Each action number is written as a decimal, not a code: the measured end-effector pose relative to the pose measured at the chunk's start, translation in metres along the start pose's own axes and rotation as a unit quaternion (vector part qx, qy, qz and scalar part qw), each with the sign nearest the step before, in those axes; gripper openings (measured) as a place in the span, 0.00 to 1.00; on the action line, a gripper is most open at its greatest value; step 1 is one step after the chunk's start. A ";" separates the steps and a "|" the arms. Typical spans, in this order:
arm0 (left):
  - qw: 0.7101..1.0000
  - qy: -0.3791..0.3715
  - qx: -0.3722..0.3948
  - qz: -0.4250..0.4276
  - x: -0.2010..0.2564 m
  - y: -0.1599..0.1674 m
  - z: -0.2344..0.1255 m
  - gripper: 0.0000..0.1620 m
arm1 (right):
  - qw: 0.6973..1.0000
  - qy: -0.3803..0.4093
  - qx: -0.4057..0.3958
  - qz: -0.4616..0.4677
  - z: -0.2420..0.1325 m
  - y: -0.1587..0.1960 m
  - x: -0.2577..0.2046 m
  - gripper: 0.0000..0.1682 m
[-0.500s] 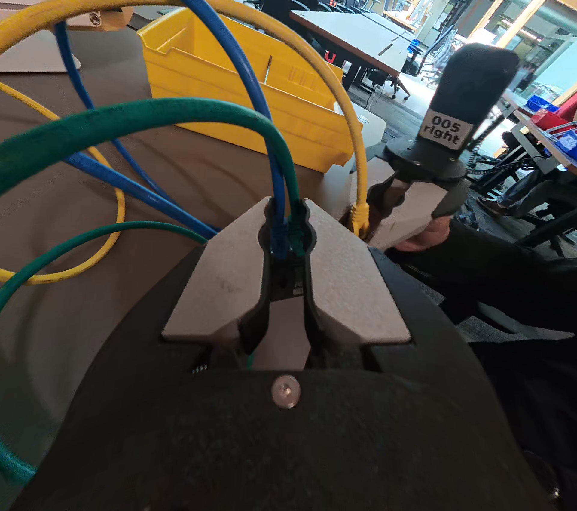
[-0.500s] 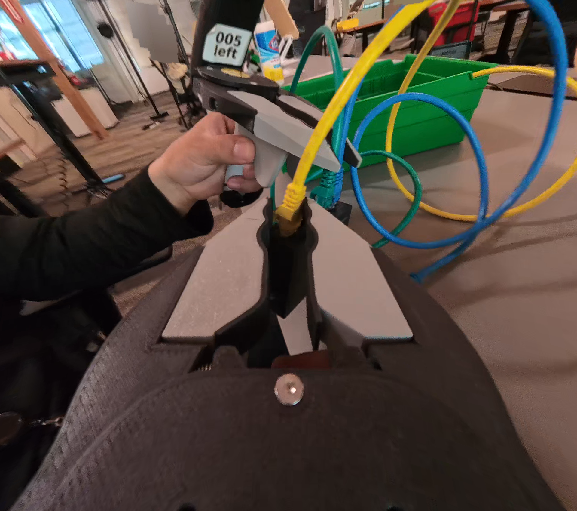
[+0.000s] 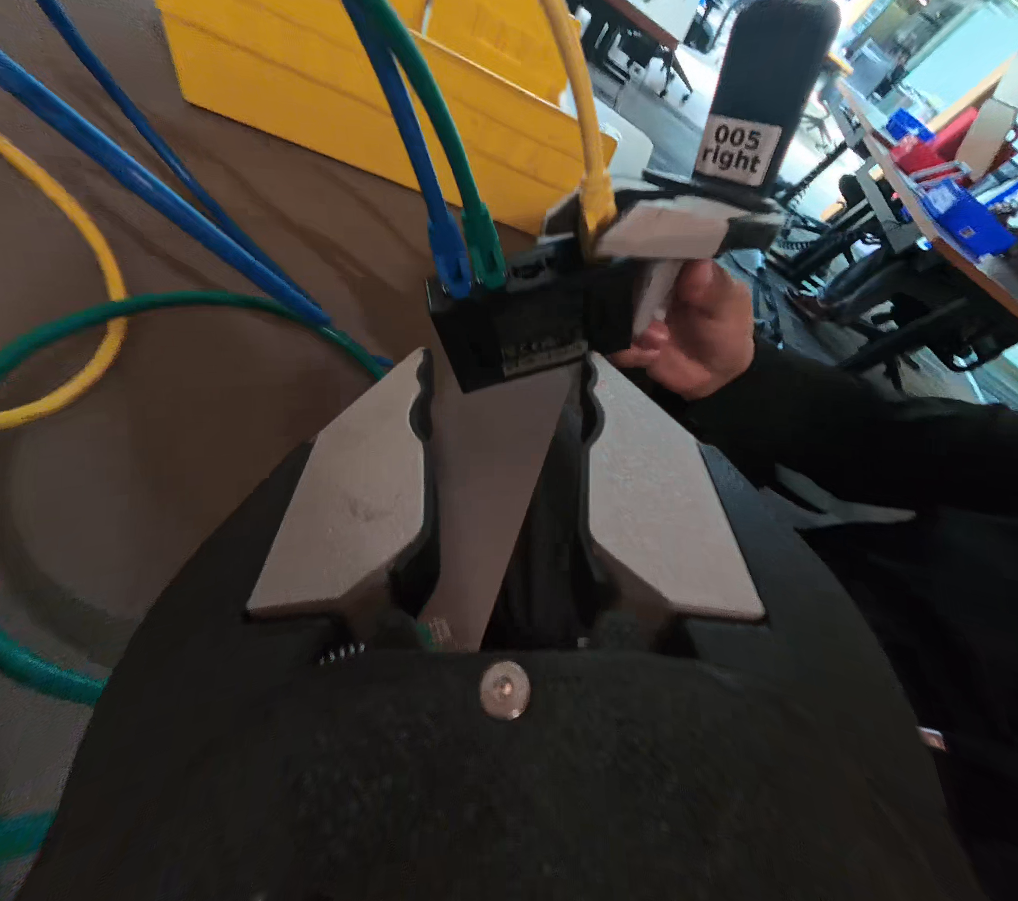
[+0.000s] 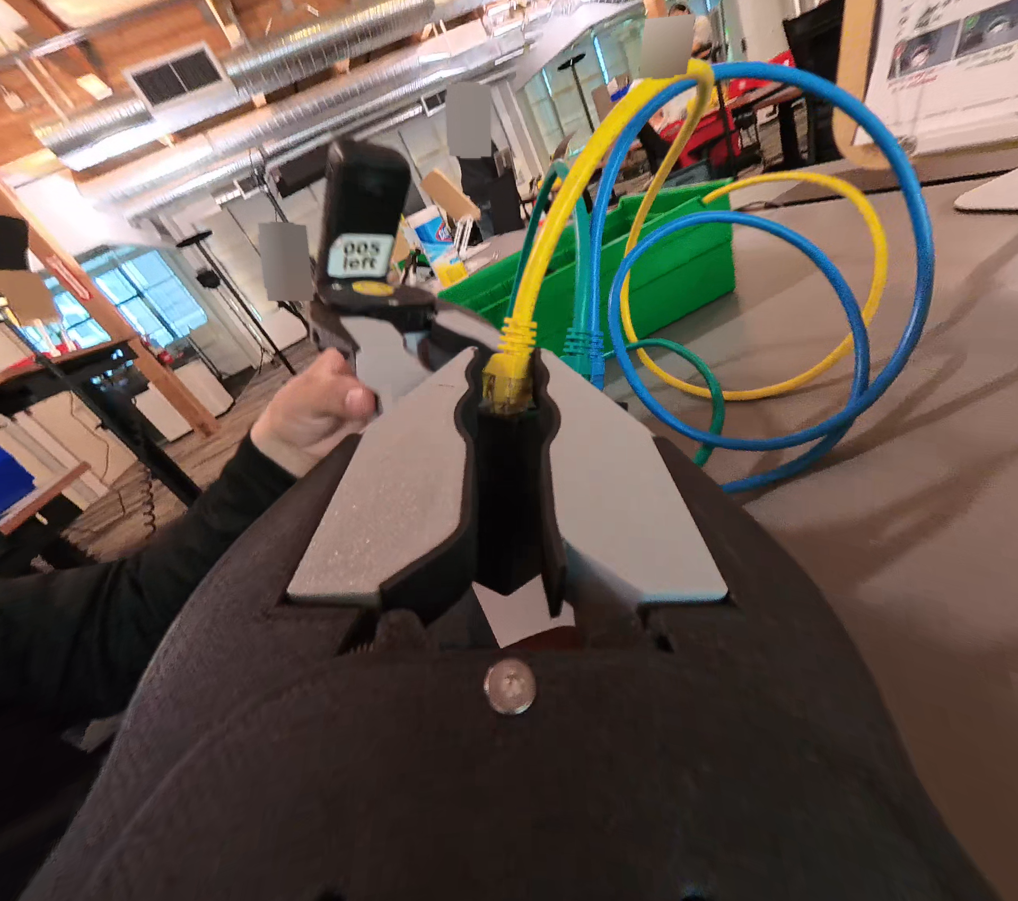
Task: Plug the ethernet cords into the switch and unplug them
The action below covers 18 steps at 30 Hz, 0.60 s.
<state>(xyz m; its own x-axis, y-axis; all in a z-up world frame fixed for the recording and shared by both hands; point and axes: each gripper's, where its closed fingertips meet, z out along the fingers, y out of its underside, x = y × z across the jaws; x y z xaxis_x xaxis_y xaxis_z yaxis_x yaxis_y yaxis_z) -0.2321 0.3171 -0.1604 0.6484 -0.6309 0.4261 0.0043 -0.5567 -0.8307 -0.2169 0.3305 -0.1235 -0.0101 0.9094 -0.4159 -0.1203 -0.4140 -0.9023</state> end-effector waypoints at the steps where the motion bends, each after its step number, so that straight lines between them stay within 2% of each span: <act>1: 1.000 0.010 -0.006 0.002 0.004 0.003 0.005 0.32 | 1.000 0.002 0.014 0.004 -0.003 -0.006 0.000 0.09; 4: 1.000 0.015 -0.009 0.010 0.008 0.006 0.016 0.36 | 0.999 0.013 0.045 0.007 -0.010 -0.021 -0.001 0.09; 9: 0.993 -0.053 0.092 0.060 0.006 -0.015 0.030 0.46 | 0.995 0.034 0.083 0.036 -0.019 -0.034 0.001 0.08; 11: 0.990 -0.074 0.092 0.083 0.007 -0.013 0.039 0.51 | 0.994 0.036 0.089 0.043 -0.019 -0.033 0.000 0.08; 15: 0.984 -0.103 0.102 0.104 0.006 -0.014 0.040 0.52 | 0.993 0.050 0.100 0.040 -0.020 -0.032 0.005 0.08; 18: 0.986 -0.101 0.080 0.105 0.004 -0.008 0.043 0.55 | 0.993 0.044 0.103 0.047 -0.020 -0.032 0.006 0.08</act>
<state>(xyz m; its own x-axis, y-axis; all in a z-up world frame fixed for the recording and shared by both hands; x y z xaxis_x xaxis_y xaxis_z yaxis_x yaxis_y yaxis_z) -0.1969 0.3425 -0.1675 0.7865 -0.5935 0.1712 -0.0374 -0.3223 -0.9459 -0.1935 0.3484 -0.0994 0.0543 0.8562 -0.5139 -0.3228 -0.4719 -0.8204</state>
